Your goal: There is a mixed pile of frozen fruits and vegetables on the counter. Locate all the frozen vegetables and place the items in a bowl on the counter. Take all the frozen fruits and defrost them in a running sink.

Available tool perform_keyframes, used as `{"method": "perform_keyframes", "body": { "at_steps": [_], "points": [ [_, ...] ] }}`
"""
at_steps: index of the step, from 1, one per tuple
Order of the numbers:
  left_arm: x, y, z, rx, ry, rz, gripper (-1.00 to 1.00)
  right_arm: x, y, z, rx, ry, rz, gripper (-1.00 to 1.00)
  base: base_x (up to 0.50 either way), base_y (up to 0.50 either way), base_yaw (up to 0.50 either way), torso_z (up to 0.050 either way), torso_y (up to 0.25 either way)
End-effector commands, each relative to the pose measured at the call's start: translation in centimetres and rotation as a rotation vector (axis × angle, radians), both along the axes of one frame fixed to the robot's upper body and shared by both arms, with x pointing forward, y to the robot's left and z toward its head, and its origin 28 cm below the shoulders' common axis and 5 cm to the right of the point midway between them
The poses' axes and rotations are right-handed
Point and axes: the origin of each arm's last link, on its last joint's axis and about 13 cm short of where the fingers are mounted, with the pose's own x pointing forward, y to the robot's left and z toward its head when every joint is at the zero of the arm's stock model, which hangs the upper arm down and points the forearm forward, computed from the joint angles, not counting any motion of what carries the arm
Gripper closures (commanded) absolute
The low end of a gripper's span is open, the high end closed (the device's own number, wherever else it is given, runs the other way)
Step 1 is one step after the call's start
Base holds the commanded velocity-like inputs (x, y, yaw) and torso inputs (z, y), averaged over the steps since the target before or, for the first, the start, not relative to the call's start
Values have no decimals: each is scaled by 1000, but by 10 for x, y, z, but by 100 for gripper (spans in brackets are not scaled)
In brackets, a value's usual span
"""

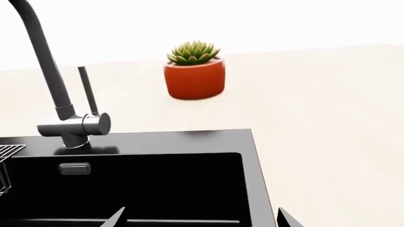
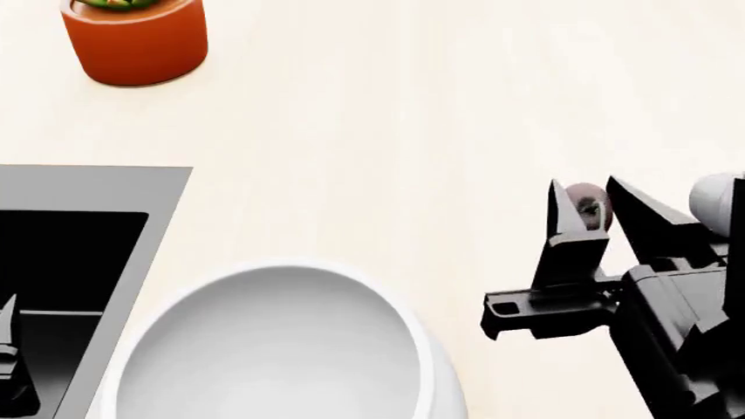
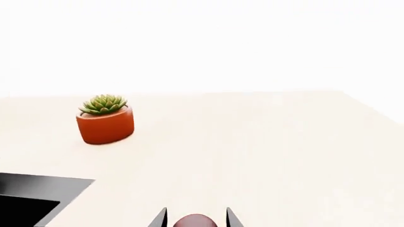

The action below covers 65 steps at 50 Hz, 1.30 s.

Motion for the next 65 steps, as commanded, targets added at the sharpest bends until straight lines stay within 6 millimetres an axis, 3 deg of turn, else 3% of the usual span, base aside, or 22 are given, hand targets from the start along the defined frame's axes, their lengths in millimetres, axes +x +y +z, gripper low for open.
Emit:
{"method": "perform_keyframes", "body": {
  "at_steps": [1, 12, 49, 65],
  "points": [
    [-1, 1, 1, 2, -3, 4, -100, -25, -5, -1, -94, -114, -92, 100, 0, 0, 0, 0, 0],
    [-2, 2, 2, -2, -7, 5, -100, -28, -6, -7, -123, -126, -134, 100, -32, 0, 0, 0, 0],
    [-2, 1, 5, 4, -14, 7, -100, -33, -6, -10, -115, -137, -161, 100, -490, 2, 0, 0, 0],
    [-1, 1, 5, 6, -14, 5, -100, -32, -5, -19, -135, -130, -172, 100, -37, 299, 0, 0, 0]
  ]
}}
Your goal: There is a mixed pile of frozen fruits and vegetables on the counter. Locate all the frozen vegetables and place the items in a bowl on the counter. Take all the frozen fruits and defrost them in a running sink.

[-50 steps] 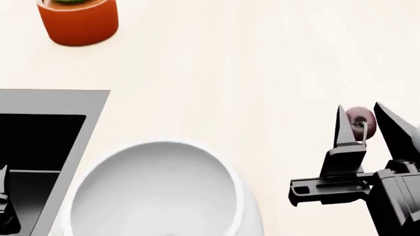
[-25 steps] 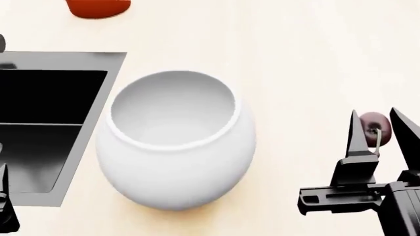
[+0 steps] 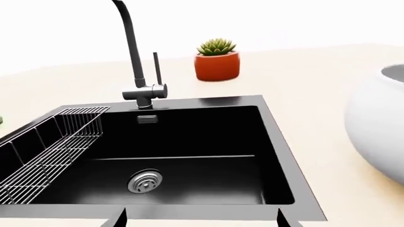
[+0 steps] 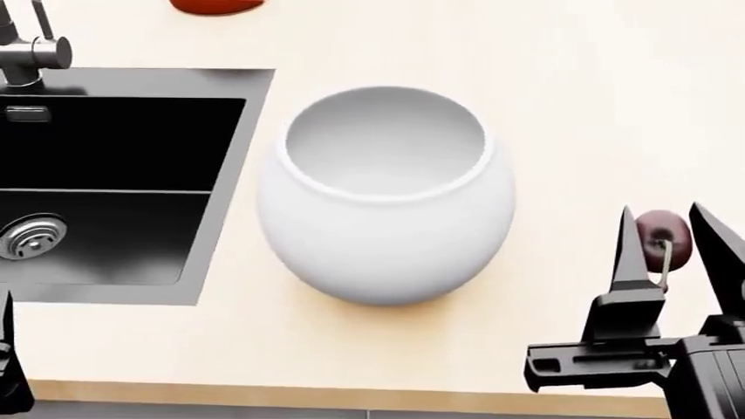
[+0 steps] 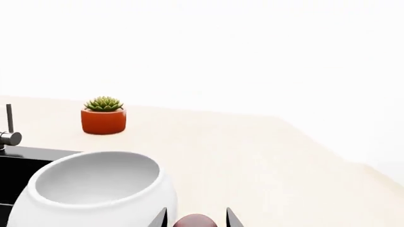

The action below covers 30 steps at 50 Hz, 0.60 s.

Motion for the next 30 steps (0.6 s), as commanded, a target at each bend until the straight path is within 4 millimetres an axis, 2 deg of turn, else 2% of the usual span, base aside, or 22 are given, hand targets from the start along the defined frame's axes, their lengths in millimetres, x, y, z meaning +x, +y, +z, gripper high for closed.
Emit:
{"method": "perform_keyframes", "body": {
  "at_steps": [1, 30],
  "points": [
    [1, 0, 0, 2, 0, 0, -100, 0, 0, -4, -9, 0, -3, 100, 0, 320, 0, 0, 0],
    [-1, 2, -1, 2, 3, 0, -100, 1, 2, -12, -7, 13, -9, 100, 0, 320, 0, 0, 0]
  ]
}}
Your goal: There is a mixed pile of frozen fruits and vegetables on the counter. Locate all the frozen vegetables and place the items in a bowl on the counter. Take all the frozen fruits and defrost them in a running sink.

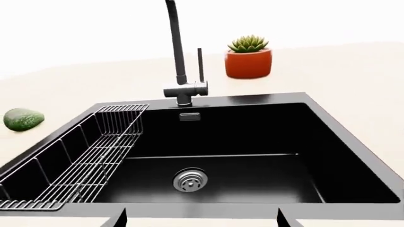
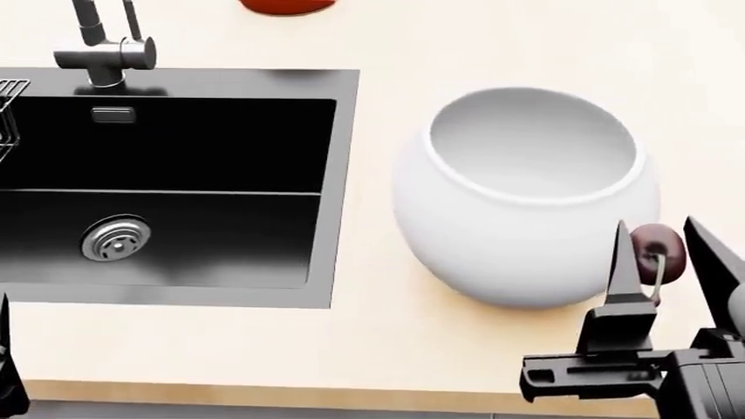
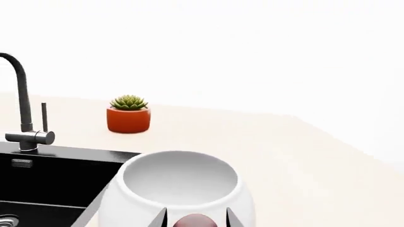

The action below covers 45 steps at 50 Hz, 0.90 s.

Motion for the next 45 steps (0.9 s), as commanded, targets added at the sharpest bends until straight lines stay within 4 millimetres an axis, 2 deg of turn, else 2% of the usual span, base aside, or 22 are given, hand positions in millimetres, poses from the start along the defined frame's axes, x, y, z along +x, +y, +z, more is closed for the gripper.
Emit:
{"method": "perform_keyframes", "body": {
  "at_steps": [1, 45],
  "points": [
    [1, 0, 0, 1, 1, -1, -100, 1, 0, -3, -7, 6, 2, 100, 0, 324, 0, 0, 0],
    [1, 0, -1, 1, 1, 2, -100, 2, 3, -9, -13, 20, 2, 100, 11, 319, 0, 0, 0]
  ]
}}
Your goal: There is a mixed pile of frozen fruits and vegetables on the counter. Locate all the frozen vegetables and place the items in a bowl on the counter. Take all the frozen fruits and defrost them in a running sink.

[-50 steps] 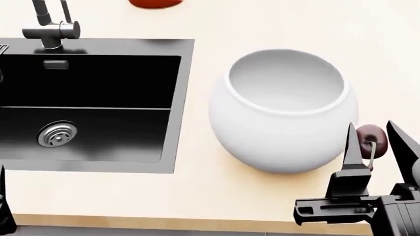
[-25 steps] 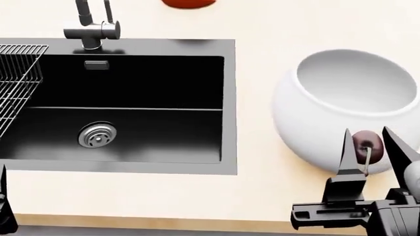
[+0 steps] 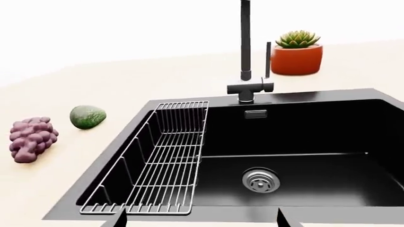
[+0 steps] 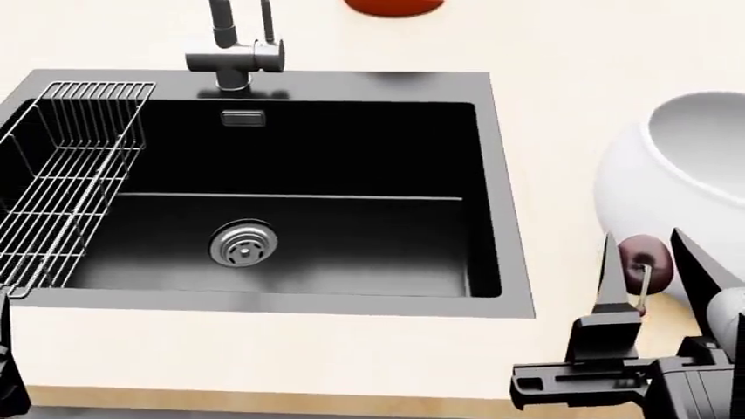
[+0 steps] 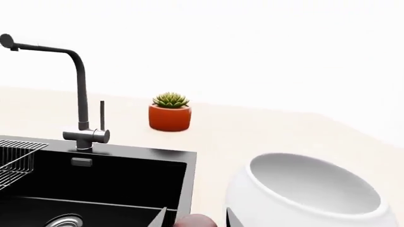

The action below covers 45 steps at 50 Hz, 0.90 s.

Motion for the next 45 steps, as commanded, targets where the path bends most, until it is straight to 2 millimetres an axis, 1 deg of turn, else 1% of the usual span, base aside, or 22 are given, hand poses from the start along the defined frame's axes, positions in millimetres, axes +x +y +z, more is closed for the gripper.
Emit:
{"method": "perform_keyframes", "body": {
  "at_steps": [1, 12, 30, 34, 45],
  "points": [
    [0, -1, 0, 0, 0, 0, -100, 0, 0, -2, -4, 3, 0, 100, 27, 320, 0, 0, 0],
    [1, -1, 0, 5, -3, -3, -100, 2, 1, -6, 3, 9, -2, 100, 59, 319, 0, 0, 0],
    [-1, 0, 3, 3, -10, -4, -100, 4, 3, -5, -10, -2, -4, 100, 189, 319, 0, 0, 0],
    [0, 0, 2, 5, -8, -9, -100, 4, 2, -5, -6, -5, -6, 100, 330, 233, 0, 0, 0],
    [-1, 1, 0, 7, -4, -8, -100, 5, 4, -9, -12, 8, 5, 100, 497, 155, 0, 0, 0]
  ]
}}
